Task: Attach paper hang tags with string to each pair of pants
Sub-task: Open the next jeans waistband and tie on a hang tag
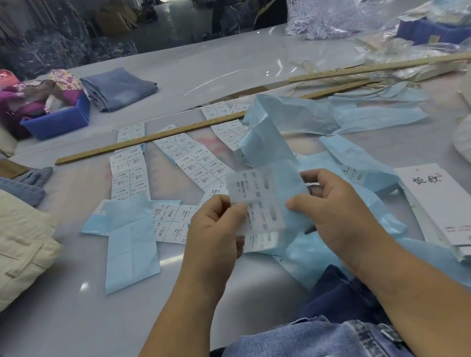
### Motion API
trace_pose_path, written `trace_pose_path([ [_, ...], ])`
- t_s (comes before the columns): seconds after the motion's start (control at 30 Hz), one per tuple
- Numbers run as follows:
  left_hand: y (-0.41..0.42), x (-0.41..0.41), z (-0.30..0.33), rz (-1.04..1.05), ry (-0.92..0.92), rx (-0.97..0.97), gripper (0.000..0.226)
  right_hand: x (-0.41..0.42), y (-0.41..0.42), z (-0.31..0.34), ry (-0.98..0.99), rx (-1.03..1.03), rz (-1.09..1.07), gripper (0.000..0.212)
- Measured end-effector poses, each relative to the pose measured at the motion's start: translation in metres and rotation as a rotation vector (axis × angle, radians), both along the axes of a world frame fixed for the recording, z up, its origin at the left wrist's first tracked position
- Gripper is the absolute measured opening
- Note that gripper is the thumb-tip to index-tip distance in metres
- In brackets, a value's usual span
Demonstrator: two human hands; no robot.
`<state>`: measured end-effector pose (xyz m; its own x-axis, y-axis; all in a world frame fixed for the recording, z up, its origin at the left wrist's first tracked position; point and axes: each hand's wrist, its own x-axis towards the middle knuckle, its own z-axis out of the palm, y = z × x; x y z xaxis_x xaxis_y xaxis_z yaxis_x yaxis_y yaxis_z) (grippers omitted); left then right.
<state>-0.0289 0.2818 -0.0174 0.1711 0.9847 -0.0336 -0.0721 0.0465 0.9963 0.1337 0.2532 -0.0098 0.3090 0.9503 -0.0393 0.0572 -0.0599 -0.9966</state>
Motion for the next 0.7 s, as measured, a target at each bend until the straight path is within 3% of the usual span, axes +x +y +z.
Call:
trace_pose_path([
  [0.1,0.003,-0.003,0.002,0.186,-0.009,0.037,0.014,0.002,0.001,-0.003,-0.071,-0.033,-0.046,0.031],
  [0.2,0.006,-0.006,0.001,0.302,-0.071,0.015,0.008,0.003,0.001,-0.002,-0.216,-0.082,-0.062,0.021],
  [0.27,0.006,-0.005,0.001,0.277,-0.091,-0.009,0.006,0.002,0.000,-0.003,-0.304,-0.220,0.061,0.012],
  [0.37,0.006,-0.001,-0.004,0.118,-0.036,0.009,0.030,-0.002,-0.005,-0.007,-0.534,-0.469,0.331,0.012],
  [0.47,0.004,0.002,-0.013,-0.103,0.196,0.084,0.057,0.000,-0.006,-0.005,-0.624,-0.454,0.329,0.038],
  [0.53,0.002,0.003,-0.015,-0.151,0.392,0.135,0.063,0.002,-0.007,-0.003,-0.673,-0.446,0.356,0.042],
  [0.63,0.005,-0.001,-0.017,0.017,0.644,0.215,0.041,0.005,-0.007,-0.005,-0.773,-0.478,0.400,0.046],
  [0.7,0.006,-0.003,-0.017,0.102,0.686,0.222,0.019,0.007,-0.007,-0.006,-0.824,-0.433,0.356,0.047],
])
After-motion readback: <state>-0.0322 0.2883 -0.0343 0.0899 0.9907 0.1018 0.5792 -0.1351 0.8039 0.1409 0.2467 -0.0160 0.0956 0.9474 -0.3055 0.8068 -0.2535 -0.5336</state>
